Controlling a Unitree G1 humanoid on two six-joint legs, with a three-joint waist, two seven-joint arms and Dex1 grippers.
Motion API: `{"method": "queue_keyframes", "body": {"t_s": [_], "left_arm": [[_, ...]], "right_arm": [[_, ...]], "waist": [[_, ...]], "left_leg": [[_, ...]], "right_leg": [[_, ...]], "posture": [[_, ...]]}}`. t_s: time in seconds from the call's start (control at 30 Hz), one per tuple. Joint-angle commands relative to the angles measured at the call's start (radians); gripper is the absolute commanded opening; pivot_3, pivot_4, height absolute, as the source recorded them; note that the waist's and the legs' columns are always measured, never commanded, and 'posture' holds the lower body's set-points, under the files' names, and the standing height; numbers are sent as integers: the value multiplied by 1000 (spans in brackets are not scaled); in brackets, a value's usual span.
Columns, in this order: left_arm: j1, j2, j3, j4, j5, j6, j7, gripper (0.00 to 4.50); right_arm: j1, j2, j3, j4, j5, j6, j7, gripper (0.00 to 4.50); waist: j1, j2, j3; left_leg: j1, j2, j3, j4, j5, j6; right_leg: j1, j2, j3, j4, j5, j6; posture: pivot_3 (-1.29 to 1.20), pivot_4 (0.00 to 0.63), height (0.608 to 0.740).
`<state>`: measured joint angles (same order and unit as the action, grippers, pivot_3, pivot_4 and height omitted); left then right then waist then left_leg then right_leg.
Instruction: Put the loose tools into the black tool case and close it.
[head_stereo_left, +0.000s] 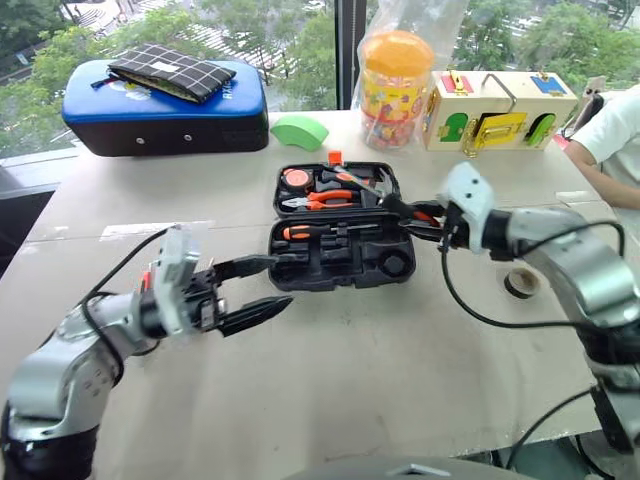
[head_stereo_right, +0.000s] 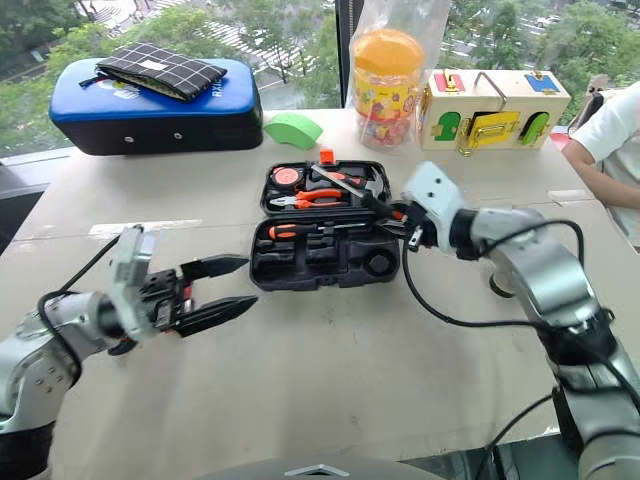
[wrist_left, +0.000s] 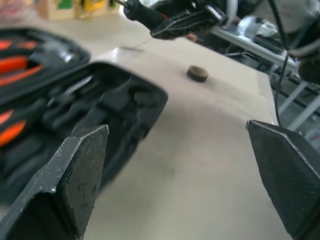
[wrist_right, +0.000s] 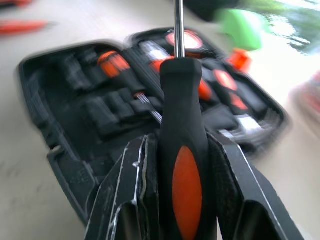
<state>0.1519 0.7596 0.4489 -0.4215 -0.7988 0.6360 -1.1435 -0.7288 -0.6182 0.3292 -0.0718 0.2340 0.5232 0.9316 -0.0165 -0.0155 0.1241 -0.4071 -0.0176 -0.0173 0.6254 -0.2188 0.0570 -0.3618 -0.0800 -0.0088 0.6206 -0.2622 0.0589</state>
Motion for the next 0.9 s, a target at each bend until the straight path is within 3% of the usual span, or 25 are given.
{"method": "queue_keyframes", "body": {"t_s": [0.03, 0.1, 0.33, 0.57, 0.77, 0.9], "left_arm": [[56, 19, 91, -34, -19, -44, -19, 4500], [106, 14, 135, -56, -36, -39, -13, 4500], [218, -4, 213, -114, -43, -59, 14, 4500], [275, -28, 220, -171, -58, -69, 54, 4500], [270, -26, 204, -162, -54, -82, 71, 4500], [260, -33, 174, -153, -42, -94, 82, 4500]], "right_arm": [[-133, 69, 112, 268, -111, -218, 143, 781], [-208, 125, 163, 447, -159, -302, 211, 781], [-363, 235, 199, 925, -304, -561, 248, 781], [-434, 284, 181, 1149, -364, -657, 293, 781], [-459, 280, 130, 1177, -357, -706, 383, 3638], [-470, 260, 41, 1139, -289, -660, 460, 3638]], "waist": [[6, -3, 1], [5, -3, 1], [2, -3, 1], [0, -3, 1], [-2, -3, 1], [-3, -1, 2]], "left_leg": [[0, 0, -1, 0, 0, 0], [-1, -1, -2, 0, 0, -1], [-2, -7, -5, -4, 0, -12], [6, -6, -3, -14, 2, -16], [7, -6, -3, -14, 2, -15], [7, -6, -3, -16, 2, -16]], "right_leg": [[0, -1, 0, 0, 0, 0], [0, -2, 0, 0, 0, 0], [-2, -7, 0, -1, 0, 0], [0, -7, 0, 2, -1, -3], [1, -7, 0, 2, -1, -3], [0, -7, 0, 2, -1, -3]], "posture": [[0, 150, 740], [0, 150, 740], [0, 150, 740], [0, 150, 740], [0, 150, 740], [0, 150, 740]]}}
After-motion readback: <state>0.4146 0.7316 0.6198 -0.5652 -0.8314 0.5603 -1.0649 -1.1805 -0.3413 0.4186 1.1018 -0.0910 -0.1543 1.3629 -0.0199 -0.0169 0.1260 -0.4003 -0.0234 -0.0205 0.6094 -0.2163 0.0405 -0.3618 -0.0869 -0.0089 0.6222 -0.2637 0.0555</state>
